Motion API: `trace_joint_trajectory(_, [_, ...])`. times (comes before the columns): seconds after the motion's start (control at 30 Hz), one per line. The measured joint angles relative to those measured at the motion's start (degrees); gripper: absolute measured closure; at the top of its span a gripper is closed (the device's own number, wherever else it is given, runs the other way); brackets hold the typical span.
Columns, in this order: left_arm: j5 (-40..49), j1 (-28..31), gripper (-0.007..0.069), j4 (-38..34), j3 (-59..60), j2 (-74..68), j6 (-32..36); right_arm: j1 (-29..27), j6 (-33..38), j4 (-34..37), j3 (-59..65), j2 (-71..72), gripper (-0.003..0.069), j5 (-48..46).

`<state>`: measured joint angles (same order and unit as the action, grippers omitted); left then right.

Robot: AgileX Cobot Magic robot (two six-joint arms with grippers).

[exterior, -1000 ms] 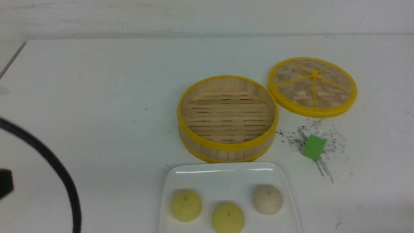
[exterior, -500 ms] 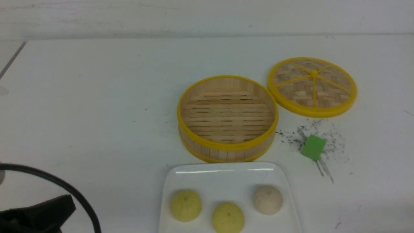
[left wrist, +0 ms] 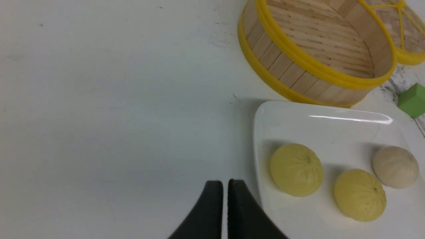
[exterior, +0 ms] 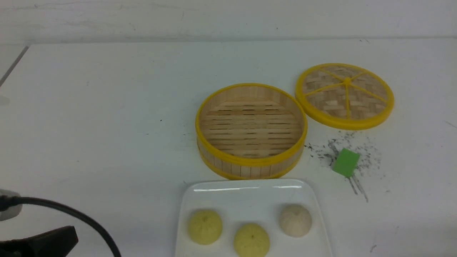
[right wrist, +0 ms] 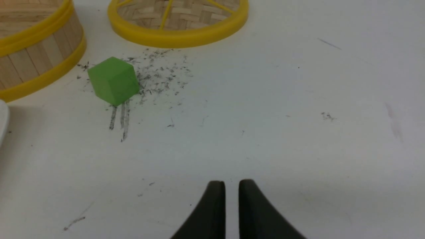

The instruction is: Put the steamed buns into the plate on the white tablecloth.

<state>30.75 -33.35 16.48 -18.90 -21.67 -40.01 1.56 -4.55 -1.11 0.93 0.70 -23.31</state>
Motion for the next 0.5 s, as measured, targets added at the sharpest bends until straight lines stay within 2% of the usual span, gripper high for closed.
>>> trace_joint_trajectory(0.03, [-0.2,0.1,0.0572,-0.1,0.0,0.0,0.5,0.0,0.0,0.0,0.0,0.0,0.0568,0.0])
trace_joint_trajectory(0.13, [-4.5,2.6,0.0571,-2.9,0.2,0.0,9.7,0.0,0.0,0.0,0.0,0.0,0.0563,0.0])
trace_joint_trajectory(0.2, [-8.3,7.2,0.057,-7.8,1.5,0.0,17.9,0.0,0.0,0.0,0.0,0.0,0.056,0.0])
trace_joint_trajectory(0.3, [-13.6,13.5,0.0568,-14.1,5.1,1.1,26.3,0.0,0.0,0.0,0.0,0.0,0.0557,0.0])
trace_joint_trajectory(0.43, [-17.8,19.5,0.056,-15.5,11.4,6.9,33.0,0.0,0.0,0.0,0.0,0.0,0.0555,0.0])
trace_joint_trajectory(0.5, [-18.2,21.7,0.0559,-15.4,13.4,10.0,33.5,0.0,0.0,0.0,0.0,0.0,0.0554,0.0])
